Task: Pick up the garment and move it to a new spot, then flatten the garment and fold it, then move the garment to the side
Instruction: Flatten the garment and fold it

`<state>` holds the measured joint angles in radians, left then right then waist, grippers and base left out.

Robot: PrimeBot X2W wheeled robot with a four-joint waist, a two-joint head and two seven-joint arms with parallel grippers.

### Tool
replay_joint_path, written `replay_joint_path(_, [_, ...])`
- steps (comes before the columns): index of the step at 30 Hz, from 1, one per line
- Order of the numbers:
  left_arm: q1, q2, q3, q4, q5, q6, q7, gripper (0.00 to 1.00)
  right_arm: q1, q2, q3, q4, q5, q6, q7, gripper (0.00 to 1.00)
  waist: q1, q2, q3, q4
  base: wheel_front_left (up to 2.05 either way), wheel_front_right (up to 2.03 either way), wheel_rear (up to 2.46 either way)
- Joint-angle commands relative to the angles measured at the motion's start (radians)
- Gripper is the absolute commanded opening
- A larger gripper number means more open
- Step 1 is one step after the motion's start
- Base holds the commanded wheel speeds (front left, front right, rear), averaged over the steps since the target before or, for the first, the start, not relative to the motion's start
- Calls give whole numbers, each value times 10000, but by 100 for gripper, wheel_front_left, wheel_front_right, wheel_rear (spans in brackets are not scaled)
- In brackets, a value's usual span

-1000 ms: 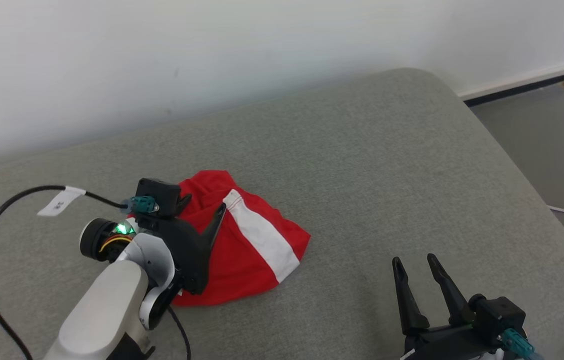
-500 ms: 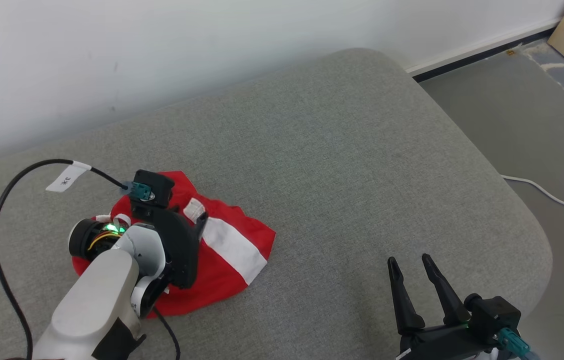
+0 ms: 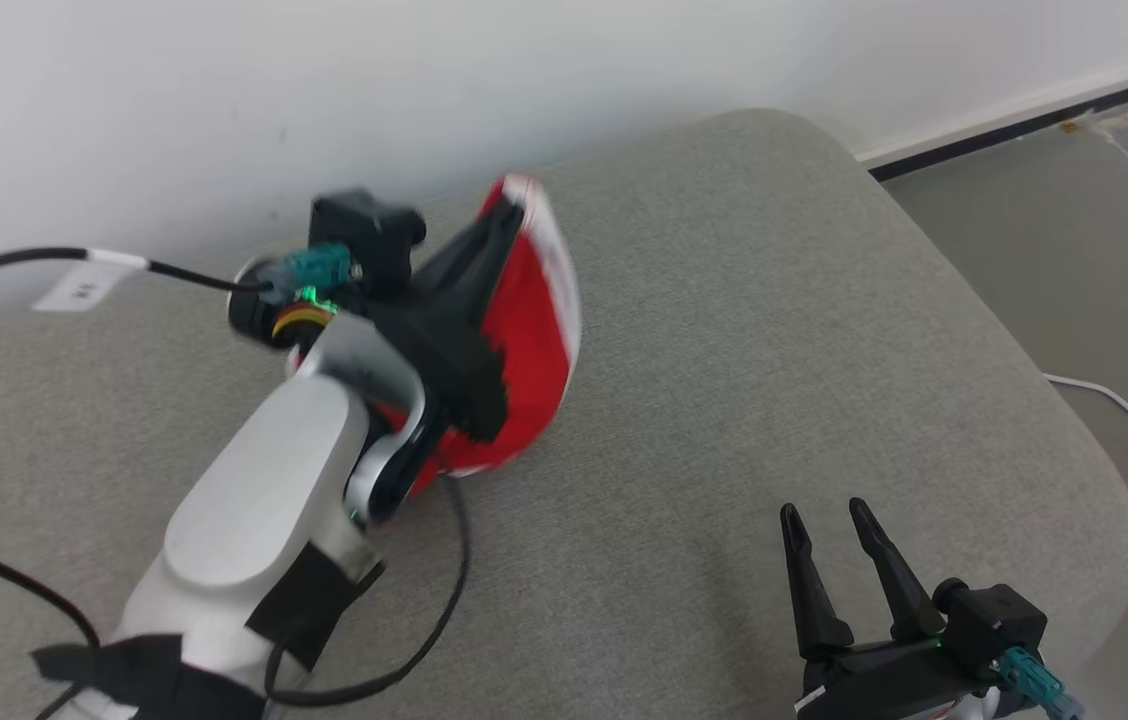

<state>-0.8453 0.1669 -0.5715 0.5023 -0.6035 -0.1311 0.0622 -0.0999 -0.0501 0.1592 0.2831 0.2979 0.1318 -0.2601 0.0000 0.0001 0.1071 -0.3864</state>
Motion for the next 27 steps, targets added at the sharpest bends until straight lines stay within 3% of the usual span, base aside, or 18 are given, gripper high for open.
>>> replay_joint_path(1, [-208, -144, 103, -167, -86, 22, -301, 0, 29, -6, 22, 34, -30, -21, -35, 100, 0, -1, -91, 165, 0, 0, 0])
replay_joint_path(6, [-752, -566, 523, -803, -185, 401, -1204, 0, 122, -6, -27, 72, -71, -21, -45, 100, 0, -1, -275, 529, 0, 0, 0])
replay_joint_path(10, [-350, -531, 510, -1237, -392, 623, -926, 0, 210, -9, -93, 42, -93, -21, -47, 100, 0, -1, -357, 934, 0, 0, 0])
replay_joint_path(21, [4148, 1482, 894, -1654, -1419, 1589, 597, 0, 248, -4, -234, -63, -138, -22, -45, 100, 0, -1, -68, 2286, 0, 0, 0])
replay_joint_path(25, [4888, 1612, 986, -1241, -1652, 1727, 534, 0, 120, -12, -195, -48, -165, -22, -30, 100, 0, -1, -56, 2664, 0, 0, 0])
replay_joint_path(26, [4996, 1518, 1035, -1132, -1747, 1751, 447, 13, 74, -9, -171, -50, -161, -22, -27, 100, 0, -1, -69, 2720, 0, 0, 0])
replay_joint_path(27, [5116, 1420, 1113, -1017, -1851, 1796, 420, 100, 39, -7, -132, -50, -151, -22, -15, 100, 0, -1, -89, 2756, 0, 0, 0])
